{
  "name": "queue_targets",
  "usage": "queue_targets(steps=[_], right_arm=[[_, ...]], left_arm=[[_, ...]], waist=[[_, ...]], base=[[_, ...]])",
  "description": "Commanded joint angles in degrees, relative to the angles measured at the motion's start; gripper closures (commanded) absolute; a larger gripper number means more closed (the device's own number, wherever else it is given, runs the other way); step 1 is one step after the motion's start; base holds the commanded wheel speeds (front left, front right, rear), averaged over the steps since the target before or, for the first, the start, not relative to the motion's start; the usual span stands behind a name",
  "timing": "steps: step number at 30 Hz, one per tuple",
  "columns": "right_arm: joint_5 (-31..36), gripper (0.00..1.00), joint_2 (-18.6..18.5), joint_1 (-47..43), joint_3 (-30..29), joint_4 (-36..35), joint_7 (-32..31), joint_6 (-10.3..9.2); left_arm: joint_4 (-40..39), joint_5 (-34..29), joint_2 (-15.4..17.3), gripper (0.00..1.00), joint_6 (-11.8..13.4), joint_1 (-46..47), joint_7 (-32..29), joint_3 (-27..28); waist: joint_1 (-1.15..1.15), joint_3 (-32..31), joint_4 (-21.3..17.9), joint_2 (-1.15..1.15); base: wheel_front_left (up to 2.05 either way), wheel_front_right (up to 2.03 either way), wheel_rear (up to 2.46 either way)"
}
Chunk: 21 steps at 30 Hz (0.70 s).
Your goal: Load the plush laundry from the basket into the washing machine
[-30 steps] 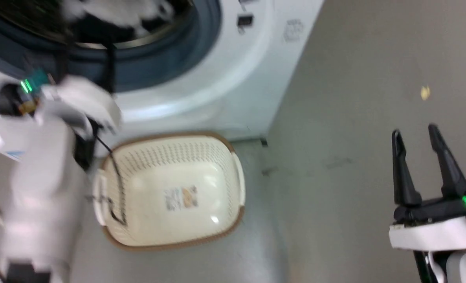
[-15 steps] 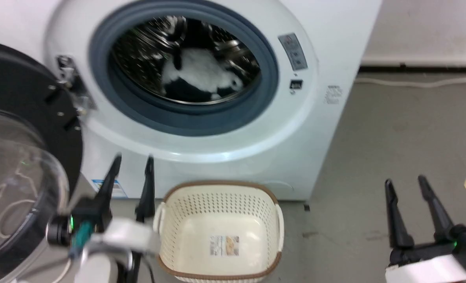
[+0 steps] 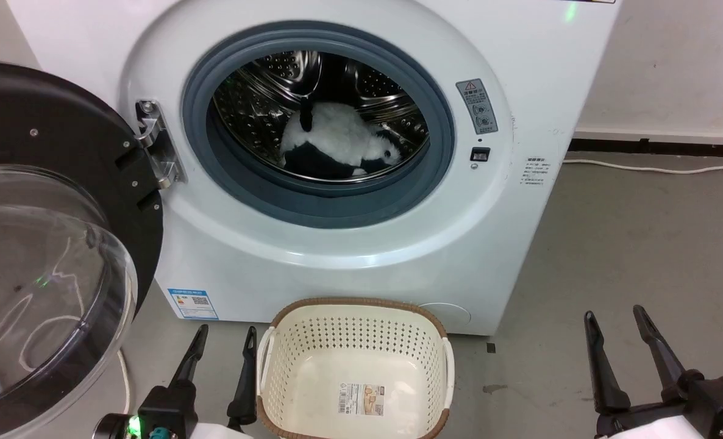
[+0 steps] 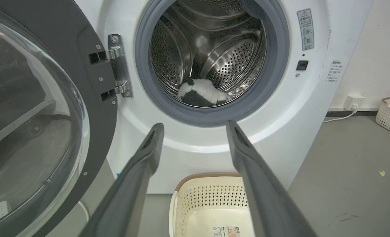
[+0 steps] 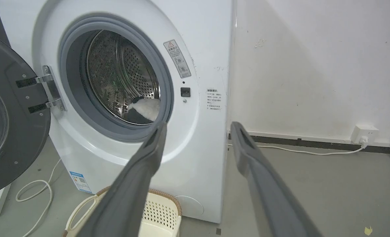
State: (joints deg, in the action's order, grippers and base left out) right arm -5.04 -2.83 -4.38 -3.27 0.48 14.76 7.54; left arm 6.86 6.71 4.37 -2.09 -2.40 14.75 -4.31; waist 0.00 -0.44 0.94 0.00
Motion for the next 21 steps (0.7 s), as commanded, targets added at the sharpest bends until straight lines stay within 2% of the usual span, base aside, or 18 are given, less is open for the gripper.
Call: queue_targets(steps=[1, 10, 11, 21], right_arm=[[-0.01, 0.00, -0.05, -0.85, -0.09, 0.27, 0.24, -0.05], [-0.23, 0.00, -0.05, -0.71, 0.40, 0.74, 0.24, -0.05], [0.00, 1.00, 0.00, -0.01, 0.29, 0.65, -0.01, 0.00], [0.33, 1.00, 0.00, 0.29, 0.46, 0.58, -0.96, 0.00]], left_arm=[[-0.55, -0.17, -0.34, 0.00, 0.52, -0.76, 0.25, 0.37], [0.82, 0.25, -1.17, 0.00, 0.54, -0.83, 0.25, 1.24], [0.73, 0.08, -1.16, 1.00, 0.49, -0.21, -0.08, 1.19], [0.25, -0.36, -1.22, 1.00, 0.56, -0.04, -1.03, 1.38]], waist=[[0.00, 0.01, 0.07, 0.00], [0.00, 0.22, 0.23, 0.00], [0.00, 0.20, 0.23, 0.00], [0.01, 0.22, 0.16, 0.00]], base=[[0.00, 0.00, 0.00], [0.00, 0.00, 0.00], [0.00, 0.00, 0.00], [0.00, 0.00, 0.00]])
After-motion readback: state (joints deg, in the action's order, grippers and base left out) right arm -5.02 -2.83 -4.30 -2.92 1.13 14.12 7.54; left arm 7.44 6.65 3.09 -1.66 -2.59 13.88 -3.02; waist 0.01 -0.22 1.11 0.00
